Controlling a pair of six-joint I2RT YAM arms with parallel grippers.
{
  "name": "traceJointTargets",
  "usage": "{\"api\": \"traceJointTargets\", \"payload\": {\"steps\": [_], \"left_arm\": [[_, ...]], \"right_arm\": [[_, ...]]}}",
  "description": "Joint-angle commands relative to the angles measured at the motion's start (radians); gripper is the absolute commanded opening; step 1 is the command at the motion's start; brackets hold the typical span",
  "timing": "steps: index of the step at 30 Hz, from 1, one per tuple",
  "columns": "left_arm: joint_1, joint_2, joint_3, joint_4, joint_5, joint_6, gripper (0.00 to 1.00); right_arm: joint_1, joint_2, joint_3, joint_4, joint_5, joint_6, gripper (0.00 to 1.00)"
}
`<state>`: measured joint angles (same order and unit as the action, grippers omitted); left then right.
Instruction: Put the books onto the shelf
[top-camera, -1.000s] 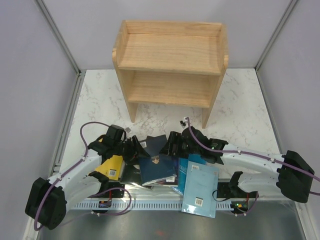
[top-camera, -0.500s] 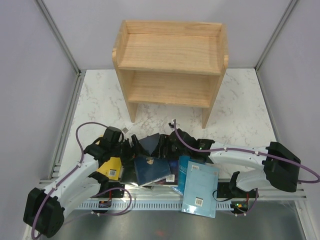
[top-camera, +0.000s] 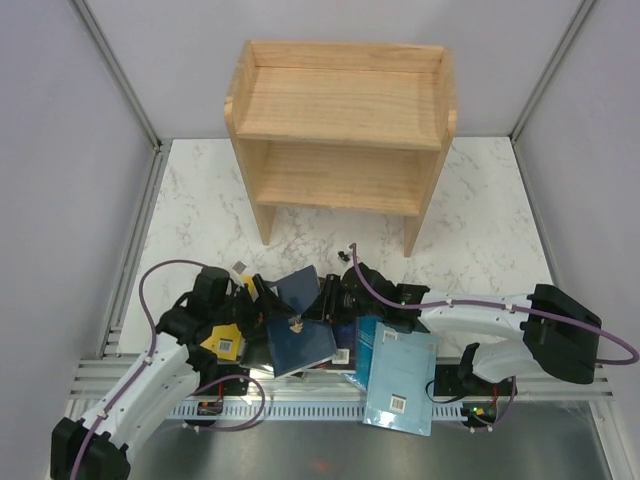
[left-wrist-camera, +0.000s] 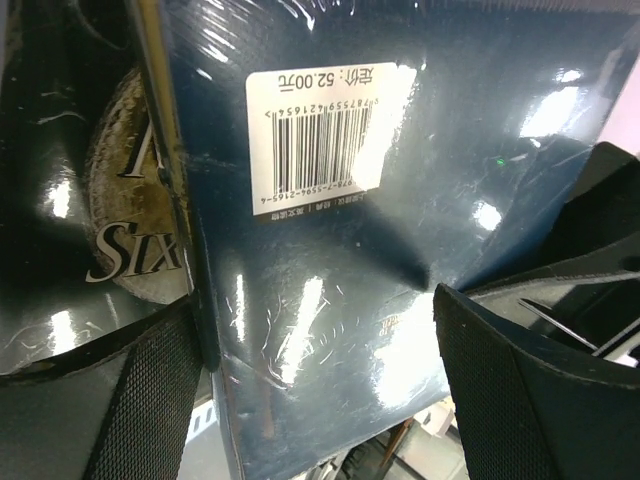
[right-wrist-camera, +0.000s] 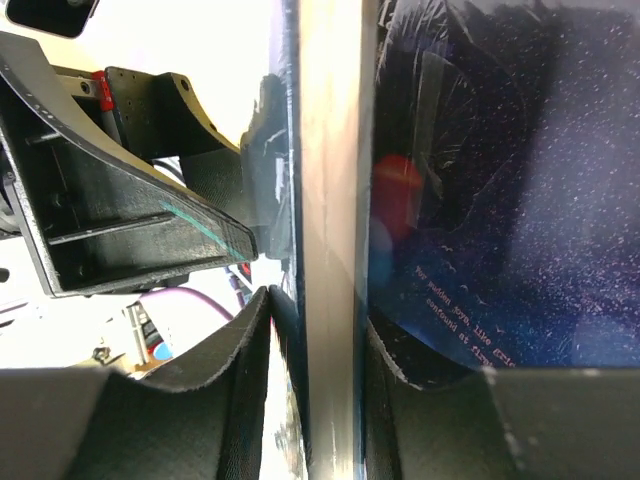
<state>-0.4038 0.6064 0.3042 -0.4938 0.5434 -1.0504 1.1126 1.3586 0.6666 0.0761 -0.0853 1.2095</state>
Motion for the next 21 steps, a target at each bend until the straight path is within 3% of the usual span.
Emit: {"api": "traceJointTargets", "payload": {"steps": [1, 5, 7, 14, 21], "left_arm": [[0.005, -0.066, 0.092, 0.204, 0.132, -0.115, 0.90], [0.005, -0.091, 0.111, 0.201, 0.136, -0.129, 0.88], [0.005, -0.094, 0.125, 0.187, 0.136, -0.134, 0.88], [0.006, -0.062, 0.324, 0.014, 0.073, -0.033, 0.91], [0.006, 0.013, 0.559, -0.176, 0.010, 0.067, 0.92]], "right_arm": [[0.027, 0.017, -0.045, -0.085, -0.033, -0.030, 0.28], [0.027, 0.004, -0.055, 0.000, -0.059, -0.008, 0.14], [0.026, -0.013, -0.061, 0.065, -0.082, 0.018, 0.01], [0.015, -0.136, -0.022, 0.126, -0.077, 0.058, 0.00], [-0.049, -0.326, 0.045, 0.003, -0.030, 0.079, 0.00]]}}
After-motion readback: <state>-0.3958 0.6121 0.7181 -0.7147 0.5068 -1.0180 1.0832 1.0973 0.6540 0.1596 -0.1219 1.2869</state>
